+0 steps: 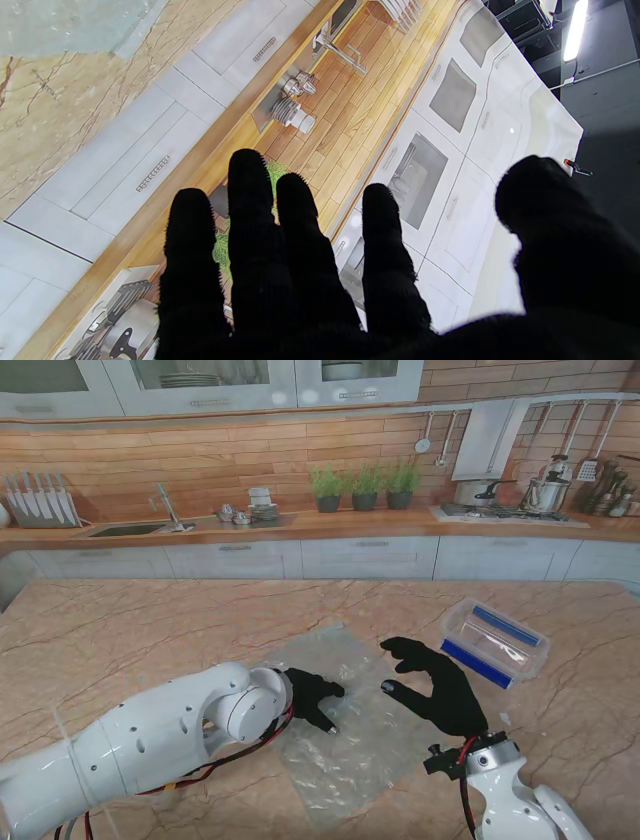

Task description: Fold the bubble film and place it into the plastic crate

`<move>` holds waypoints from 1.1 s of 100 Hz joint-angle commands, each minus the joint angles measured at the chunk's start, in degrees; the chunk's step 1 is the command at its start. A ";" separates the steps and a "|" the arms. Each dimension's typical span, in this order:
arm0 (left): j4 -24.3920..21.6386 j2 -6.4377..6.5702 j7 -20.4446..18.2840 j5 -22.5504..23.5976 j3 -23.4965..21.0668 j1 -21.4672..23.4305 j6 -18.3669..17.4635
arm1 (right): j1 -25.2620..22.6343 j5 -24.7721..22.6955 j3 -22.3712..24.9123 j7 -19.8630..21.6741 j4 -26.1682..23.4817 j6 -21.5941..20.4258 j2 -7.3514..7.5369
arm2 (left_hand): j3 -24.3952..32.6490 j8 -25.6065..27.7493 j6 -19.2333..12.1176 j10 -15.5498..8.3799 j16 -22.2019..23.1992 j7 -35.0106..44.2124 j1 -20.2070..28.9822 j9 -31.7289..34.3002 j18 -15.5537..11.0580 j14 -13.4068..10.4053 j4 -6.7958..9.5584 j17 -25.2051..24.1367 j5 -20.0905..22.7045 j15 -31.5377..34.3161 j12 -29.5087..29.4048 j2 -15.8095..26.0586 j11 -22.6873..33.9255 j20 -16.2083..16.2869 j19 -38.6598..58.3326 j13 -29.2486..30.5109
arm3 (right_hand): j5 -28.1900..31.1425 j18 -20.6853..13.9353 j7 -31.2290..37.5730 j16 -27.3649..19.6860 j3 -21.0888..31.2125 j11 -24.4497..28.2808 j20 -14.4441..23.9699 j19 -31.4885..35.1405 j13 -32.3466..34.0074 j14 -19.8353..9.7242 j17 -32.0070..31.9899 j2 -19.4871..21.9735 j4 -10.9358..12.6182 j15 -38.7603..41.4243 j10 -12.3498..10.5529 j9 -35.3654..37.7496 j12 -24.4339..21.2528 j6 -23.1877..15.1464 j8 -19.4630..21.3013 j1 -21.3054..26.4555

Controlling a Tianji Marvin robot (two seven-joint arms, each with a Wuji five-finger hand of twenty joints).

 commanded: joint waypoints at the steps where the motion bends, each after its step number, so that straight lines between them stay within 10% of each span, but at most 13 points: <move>1: 0.71 0.11 0.26 1.55 1.09 0.60 -1.77 | -0.33 -0.01 -0.11 -0.25 -0.37 -0.22 -0.28 | 0.51 0.35 0.32 -4.78 -0.95 2.34 2.43 -0.09 -0.17 -2.99 1.88 -0.97 0.27 -0.03 0.55 -0.25 1.45 -0.89 -0.74 1.13 | 0.08 0.52 -0.68 0.74 -0.79 -0.84 1.34 1.22 0.38 -0.01 -0.52 2.39 -0.42 0.99 -0.01 0.26 -0.01 -1.17 -0.38 -2.48; 110: 8.65 0.10 15.11 16.95 -0.61 1.64 -18.92 | -0.10 0.74 -0.34 -0.16 -0.47 0.55 -0.34 | 36.68 4.15 -4.19 -9.97 -2.73 9.72 -1.96 -6.08 -5.78 -10.41 0.01 -5.17 1.12 -7.85 0.24 -11.11 2.00 -7.47 -10.94 -5.89 | 0.36 0.66 -0.86 0.78 -1.18 -1.04 1.54 0.98 0.32 0.24 -0.56 3.51 -0.30 0.93 0.10 0.46 -0.05 -1.07 -0.50 -2.83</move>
